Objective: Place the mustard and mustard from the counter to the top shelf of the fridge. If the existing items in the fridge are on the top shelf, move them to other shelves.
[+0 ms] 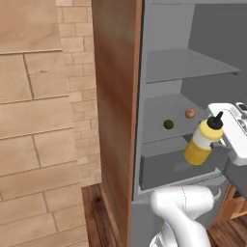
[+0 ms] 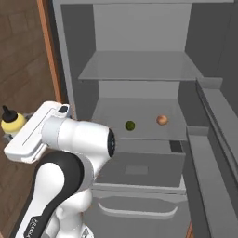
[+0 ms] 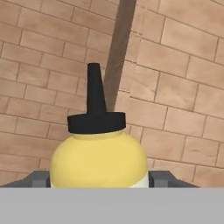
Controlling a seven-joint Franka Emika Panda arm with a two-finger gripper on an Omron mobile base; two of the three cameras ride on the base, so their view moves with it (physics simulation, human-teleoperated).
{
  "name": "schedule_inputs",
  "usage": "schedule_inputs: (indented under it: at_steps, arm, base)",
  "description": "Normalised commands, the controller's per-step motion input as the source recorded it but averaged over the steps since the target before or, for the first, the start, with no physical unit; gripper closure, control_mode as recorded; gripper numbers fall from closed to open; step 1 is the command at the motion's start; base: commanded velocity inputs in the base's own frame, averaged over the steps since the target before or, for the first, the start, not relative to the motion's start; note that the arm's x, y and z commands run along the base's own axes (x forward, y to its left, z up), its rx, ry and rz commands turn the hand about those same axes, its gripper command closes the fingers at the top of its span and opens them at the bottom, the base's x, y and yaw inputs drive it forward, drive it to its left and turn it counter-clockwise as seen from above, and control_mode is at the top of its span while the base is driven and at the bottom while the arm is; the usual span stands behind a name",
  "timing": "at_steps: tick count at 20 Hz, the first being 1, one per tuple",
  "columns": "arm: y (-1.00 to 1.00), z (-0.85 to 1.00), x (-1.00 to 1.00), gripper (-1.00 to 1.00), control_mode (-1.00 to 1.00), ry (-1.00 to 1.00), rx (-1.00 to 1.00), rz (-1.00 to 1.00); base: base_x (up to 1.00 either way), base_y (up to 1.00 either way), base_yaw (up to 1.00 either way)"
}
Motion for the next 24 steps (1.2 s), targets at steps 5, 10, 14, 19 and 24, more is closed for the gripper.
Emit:
schedule_inputs:
  at_steps: [5,10,14,19,24]
  arm:
    - [0.0,0.0,0.0,1.0,1.0,0.0,0.0,0.0]
    - [-0.42,0.16,0.1,1.0,-1.0,0.0,0.09,-0.13]
    - [-0.5,0.45,0.45,1.0,-1.0,0.0,0.19,-0.4]
    - [-0.03,0.6,0.69,1.0,-1.0,0.0,0.12,-0.49]
    - [0.0,0.3,0.95,1.0,-1.0,0.0,0.01,-0.48]
  base:
    - [0.62,-0.45,-0.01]
    - [0.04,-0.26,-0.05]
    - [0.0,0.0,0.0]
    - [0.0,0.0,0.0]
    - [0.0,0.0,0.0]
